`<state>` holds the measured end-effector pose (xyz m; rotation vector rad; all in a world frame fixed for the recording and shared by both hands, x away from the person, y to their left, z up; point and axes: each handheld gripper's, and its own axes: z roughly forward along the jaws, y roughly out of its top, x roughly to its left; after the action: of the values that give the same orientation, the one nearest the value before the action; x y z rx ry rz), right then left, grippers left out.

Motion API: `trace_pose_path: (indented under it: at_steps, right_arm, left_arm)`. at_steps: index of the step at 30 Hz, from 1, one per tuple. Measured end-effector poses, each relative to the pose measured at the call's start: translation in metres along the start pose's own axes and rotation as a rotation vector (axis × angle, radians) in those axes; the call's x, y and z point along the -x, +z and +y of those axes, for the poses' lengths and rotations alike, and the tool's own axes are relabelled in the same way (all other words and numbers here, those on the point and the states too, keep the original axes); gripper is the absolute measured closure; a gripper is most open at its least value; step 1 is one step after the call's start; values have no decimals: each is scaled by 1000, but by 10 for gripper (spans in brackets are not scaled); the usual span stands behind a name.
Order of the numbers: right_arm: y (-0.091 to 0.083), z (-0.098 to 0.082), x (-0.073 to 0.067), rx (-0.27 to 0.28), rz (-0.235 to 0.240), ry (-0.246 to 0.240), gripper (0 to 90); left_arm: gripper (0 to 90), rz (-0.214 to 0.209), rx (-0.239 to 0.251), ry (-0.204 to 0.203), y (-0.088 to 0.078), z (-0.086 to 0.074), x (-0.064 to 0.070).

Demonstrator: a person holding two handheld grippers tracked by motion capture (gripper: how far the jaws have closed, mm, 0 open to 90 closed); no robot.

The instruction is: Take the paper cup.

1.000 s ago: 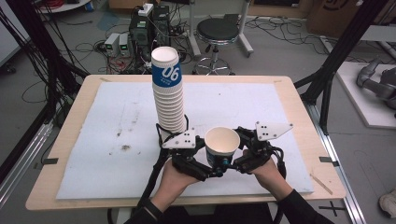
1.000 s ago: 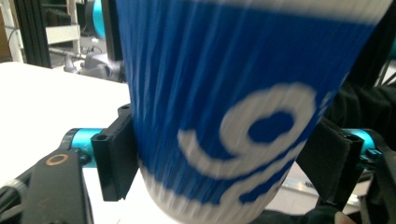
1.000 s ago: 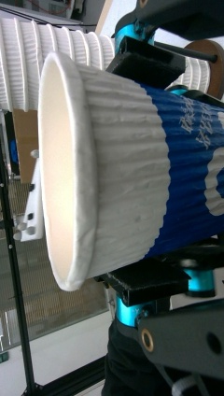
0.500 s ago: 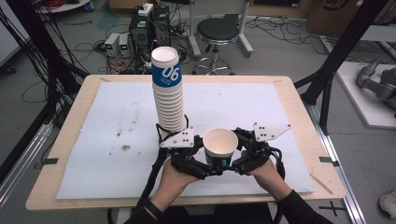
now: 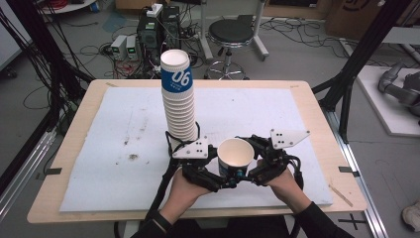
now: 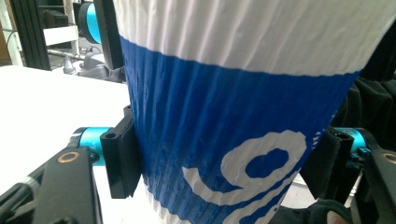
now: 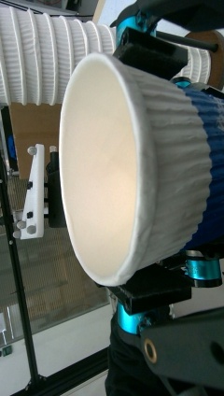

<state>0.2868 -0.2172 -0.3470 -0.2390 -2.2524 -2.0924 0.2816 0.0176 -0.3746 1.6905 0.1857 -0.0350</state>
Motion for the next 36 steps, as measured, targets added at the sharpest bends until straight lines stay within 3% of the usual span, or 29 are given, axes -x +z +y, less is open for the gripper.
trace_pose_path:
  at_steps: [14, 25, 36]
  right_arm:
    - [-7, 1, 2, 11, -36, -31, 211]
    - [-21, 0, 10, 13, -85, -32, 211]
    - [-36, -7, 19, 3, -159, -36, 211]
  left_arm:
    - [167, 41, 1, 3, -10, 2, -3]
    - [151, 125, 8, 34, -42, 5, -4]
    - [151, 205, 68, 88, -83, 6, -3]
